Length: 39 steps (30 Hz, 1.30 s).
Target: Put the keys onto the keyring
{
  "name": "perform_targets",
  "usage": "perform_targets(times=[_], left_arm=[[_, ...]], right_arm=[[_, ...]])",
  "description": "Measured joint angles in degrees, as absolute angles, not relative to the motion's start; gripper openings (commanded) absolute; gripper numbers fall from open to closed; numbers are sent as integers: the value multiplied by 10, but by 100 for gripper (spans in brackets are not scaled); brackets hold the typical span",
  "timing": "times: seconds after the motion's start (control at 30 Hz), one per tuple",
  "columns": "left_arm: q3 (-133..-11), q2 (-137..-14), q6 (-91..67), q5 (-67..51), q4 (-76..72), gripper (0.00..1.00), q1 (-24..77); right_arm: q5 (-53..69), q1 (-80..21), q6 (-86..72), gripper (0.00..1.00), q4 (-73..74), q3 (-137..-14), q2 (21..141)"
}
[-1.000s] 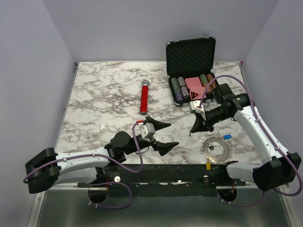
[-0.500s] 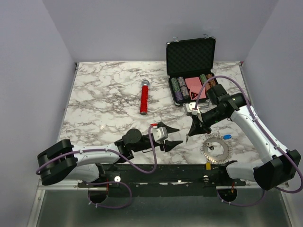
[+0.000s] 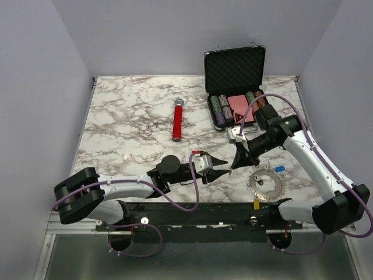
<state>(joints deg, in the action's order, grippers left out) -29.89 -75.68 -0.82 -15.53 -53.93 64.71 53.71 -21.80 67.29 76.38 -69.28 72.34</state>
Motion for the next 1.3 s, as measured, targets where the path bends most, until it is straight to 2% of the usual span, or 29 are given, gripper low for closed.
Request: perform_targets(times=[0.37, 0.53, 0.67, 0.77, 0.97, 1.07, 1.3], left_arm=[[-315, -770, 11, -163, -517, 38, 646], [-318, -773, 18, -166, -495, 30, 646], [-329, -776, 22, -168, -488, 28, 646], [-334, -777, 22, -170, -486, 22, 646], [-334, -778, 23, -174, -479, 18, 646], [-334, -778, 23, -175, -478, 0, 646], [-334, -778, 23, -175, -478, 0, 643]], right_arm=[[541, -218, 673, 2, 764, -693, 723], [545, -221, 673, 2, 764, -693, 723], [545, -221, 673, 2, 764, -693, 723], [545, -221, 673, 2, 764, -693, 723], [546, -221, 673, 2, 764, -693, 723], [546, -221, 673, 2, 764, -693, 723], [546, -222, 673, 6, 766, -693, 723]])
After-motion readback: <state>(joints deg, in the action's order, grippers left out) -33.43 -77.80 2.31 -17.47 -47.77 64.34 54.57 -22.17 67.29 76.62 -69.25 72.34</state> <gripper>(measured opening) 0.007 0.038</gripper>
